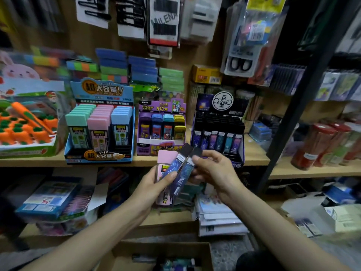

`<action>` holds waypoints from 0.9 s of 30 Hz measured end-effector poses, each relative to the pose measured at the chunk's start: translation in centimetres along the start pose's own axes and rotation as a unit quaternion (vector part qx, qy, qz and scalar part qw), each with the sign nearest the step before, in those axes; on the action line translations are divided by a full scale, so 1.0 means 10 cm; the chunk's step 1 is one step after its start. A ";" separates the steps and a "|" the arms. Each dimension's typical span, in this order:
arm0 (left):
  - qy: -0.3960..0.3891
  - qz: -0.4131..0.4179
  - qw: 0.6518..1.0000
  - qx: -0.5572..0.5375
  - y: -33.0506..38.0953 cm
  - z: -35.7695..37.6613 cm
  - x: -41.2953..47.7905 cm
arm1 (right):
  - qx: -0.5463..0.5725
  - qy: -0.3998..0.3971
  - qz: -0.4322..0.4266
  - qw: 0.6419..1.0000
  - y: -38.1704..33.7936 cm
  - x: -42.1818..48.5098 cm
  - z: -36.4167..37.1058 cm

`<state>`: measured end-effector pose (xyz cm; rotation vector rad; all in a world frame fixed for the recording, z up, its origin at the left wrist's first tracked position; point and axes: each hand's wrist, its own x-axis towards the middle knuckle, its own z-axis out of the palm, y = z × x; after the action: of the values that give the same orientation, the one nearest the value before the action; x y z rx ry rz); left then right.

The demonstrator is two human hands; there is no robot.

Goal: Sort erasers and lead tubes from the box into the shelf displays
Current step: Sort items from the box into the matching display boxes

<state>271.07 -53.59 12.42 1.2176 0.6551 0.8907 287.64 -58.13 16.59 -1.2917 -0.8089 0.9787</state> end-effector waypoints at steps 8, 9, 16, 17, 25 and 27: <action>0.011 0.019 0.999 -0.025 0.17 -0.02 0.39 | -0.164 0.144 -0.236 0.947 -0.70 0.57 -0.59; 0.015 0.022 0.999 -0.028 0.17 -0.04 0.42 | -0.188 0.144 -0.246 0.940 -0.70 0.63 -0.65; 0.023 0.019 0.999 -0.016 0.11 -0.11 0.44 | -0.278 0.107 -0.267 0.916 -0.50 0.89 -0.69; 0.024 0.015 0.999 -0.015 0.10 -0.12 0.43 | -0.282 0.100 -0.265 0.917 -0.47 0.91 -0.68; 0.036 0.012 0.999 -0.017 0.10 -0.14 0.41 | -0.328 0.056 -0.263 0.906 -0.40 0.95 -0.67; 0.034 0.011 0.999 -0.015 0.09 -0.13 0.41 | -0.336 0.083 -0.251 0.904 -0.36 0.99 -0.68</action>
<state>271.92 -49.33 13.16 1.1737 0.6829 0.9600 298.19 -51.69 18.91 -1.5969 -1.3275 0.1573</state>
